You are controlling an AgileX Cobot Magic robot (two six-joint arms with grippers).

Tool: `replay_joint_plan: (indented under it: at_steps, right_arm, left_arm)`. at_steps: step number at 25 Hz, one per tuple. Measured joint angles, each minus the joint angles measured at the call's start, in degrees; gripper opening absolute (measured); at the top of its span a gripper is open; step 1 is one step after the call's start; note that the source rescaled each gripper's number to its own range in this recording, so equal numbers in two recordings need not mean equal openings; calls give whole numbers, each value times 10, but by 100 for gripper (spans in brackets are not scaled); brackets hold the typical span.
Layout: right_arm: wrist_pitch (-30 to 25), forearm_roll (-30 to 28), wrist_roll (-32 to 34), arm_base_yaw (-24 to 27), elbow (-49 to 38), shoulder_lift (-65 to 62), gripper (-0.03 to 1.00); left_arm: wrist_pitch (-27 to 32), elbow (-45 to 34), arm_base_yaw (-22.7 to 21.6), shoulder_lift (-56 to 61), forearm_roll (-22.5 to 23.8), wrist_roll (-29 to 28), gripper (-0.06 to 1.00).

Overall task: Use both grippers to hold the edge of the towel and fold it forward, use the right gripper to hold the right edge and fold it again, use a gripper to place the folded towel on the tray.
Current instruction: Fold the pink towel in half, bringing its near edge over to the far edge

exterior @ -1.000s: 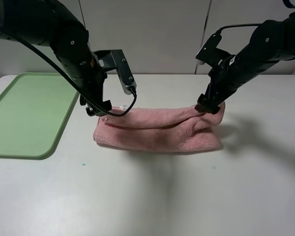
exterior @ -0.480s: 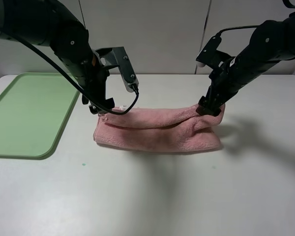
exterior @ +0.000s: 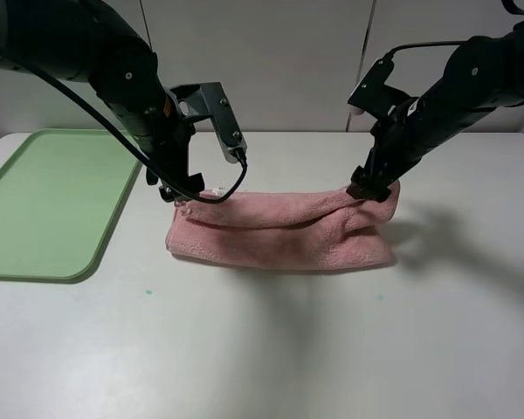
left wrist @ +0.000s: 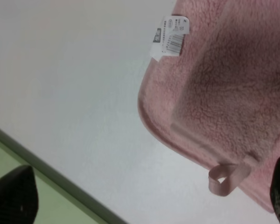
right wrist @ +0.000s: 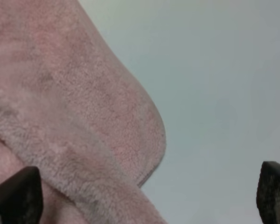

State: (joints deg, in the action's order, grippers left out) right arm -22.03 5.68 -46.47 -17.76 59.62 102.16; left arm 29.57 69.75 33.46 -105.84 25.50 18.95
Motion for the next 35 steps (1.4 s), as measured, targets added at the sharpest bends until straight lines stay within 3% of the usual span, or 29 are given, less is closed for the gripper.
replay_joint_plan:
  at_steps: [10, 14, 18, 28, 35]
  right_arm:
    - [1, 26, 21, 0, 0, 0, 100]
    - [-2, 29, 24, 0, 0, 0, 100]
    - [-15, 29, 25, 0, 0, 0, 100]
    - [-62, 29, 25, 0, 0, 0, 100]
    - [-86, 38, 25, 0, 0, 0, 100]
  left_arm:
    - [21, 0, 0, 1, 0, -1, 100]
    - [50, 0, 0, 22, 0, -48, 100]
    - [80, 0, 0, 73, -2, -93, 100]
    - [162, -1, 0, 203, -54, -115, 100]
    - [169, -48, 0, 300, -75, -149, 100]
